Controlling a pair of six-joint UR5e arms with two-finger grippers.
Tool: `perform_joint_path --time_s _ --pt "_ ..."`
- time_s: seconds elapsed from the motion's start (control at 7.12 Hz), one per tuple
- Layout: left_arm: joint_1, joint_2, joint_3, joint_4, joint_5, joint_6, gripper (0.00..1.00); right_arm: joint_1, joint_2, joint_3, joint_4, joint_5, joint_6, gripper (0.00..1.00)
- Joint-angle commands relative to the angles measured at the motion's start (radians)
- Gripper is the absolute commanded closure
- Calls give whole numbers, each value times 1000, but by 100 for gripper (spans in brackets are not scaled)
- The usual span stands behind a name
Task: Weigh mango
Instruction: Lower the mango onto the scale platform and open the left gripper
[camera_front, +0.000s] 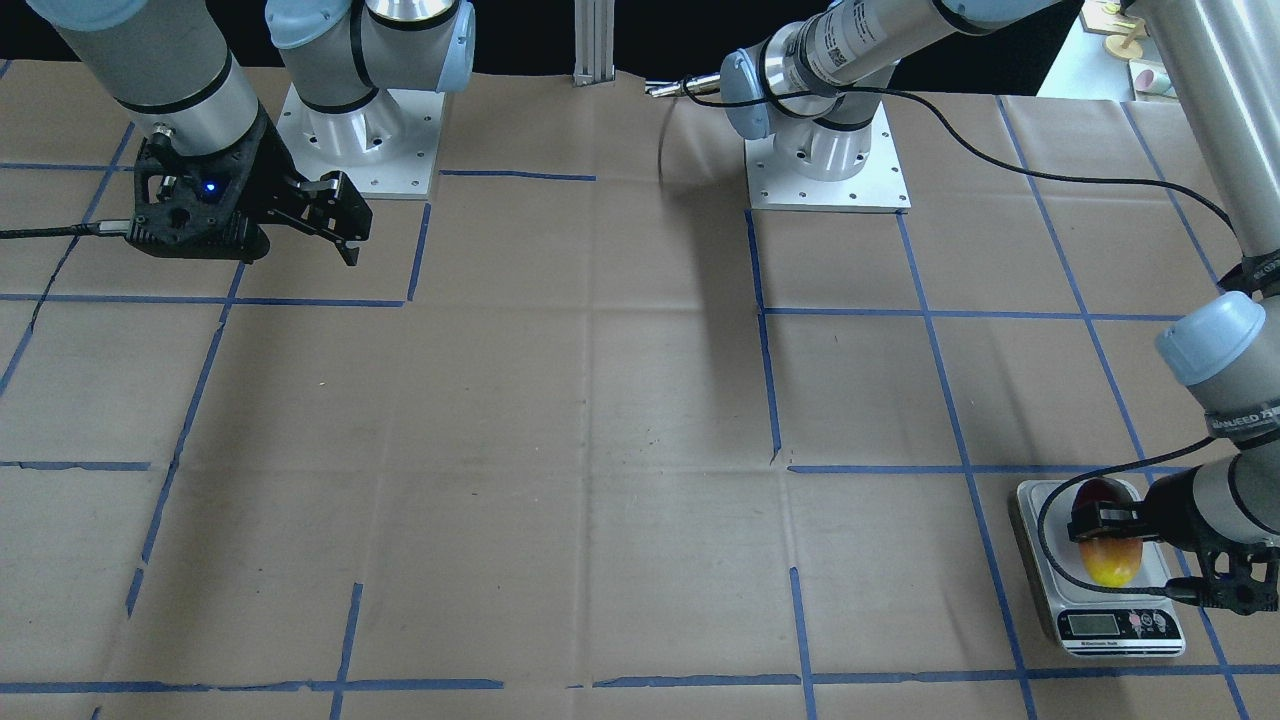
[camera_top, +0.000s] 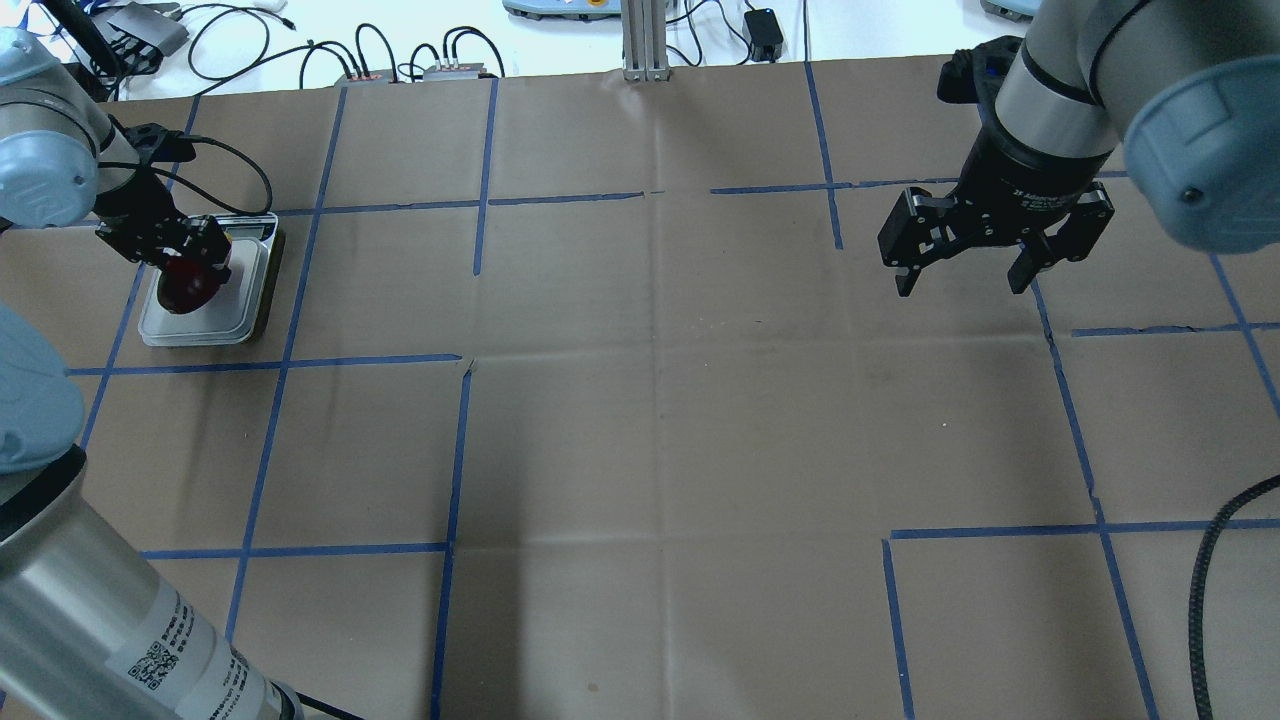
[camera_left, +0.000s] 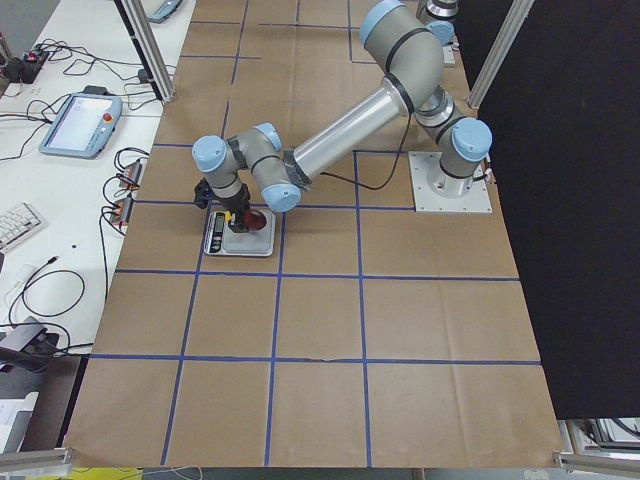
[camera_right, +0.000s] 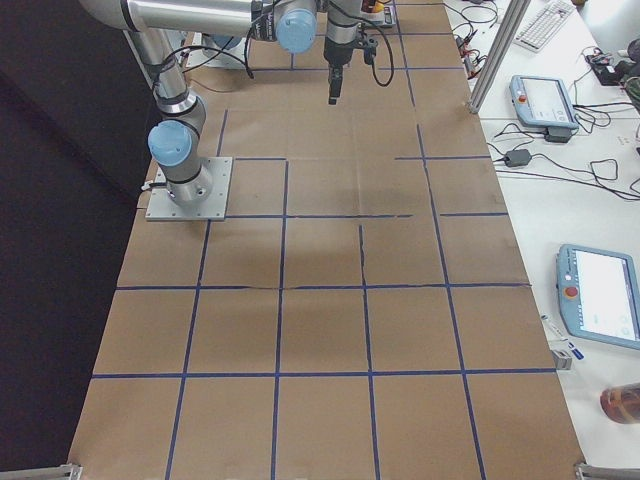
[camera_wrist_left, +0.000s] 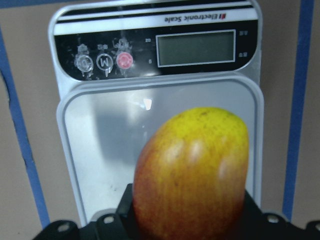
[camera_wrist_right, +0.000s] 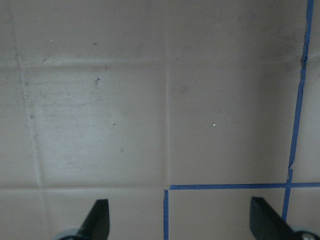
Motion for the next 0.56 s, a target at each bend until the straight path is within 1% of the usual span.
perform_joint_path --time_s 0.0,0.28,0.42 --pt "-1 -2 3 0 4 5 1 0 0 0 0 0 0 0" --pt "0 9 10 -11 7 2 0 0 0 0 0 0 0 0" --pt "0 39 15 -17 7 2 0 0 0 0 0 0 0 0"
